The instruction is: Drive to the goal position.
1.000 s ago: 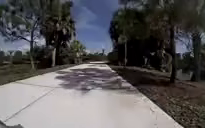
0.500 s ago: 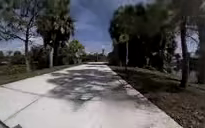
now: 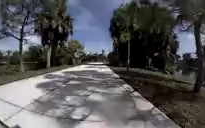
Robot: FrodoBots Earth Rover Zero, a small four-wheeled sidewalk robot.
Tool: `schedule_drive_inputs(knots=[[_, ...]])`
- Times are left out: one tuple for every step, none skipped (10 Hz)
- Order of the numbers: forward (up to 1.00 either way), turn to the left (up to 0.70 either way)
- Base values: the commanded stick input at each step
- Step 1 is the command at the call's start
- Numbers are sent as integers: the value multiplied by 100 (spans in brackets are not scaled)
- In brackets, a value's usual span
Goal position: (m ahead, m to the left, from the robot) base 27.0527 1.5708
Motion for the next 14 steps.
schedule_drive_inputs(knots=[[85, 0], [85, 0], [85, 0], [85, 6], [85, 34], [85, 33], [85, 17], [85, 0], [85, 0], [85, 0], [85, 0], [85, 0], [85, 0], [85, 0]])
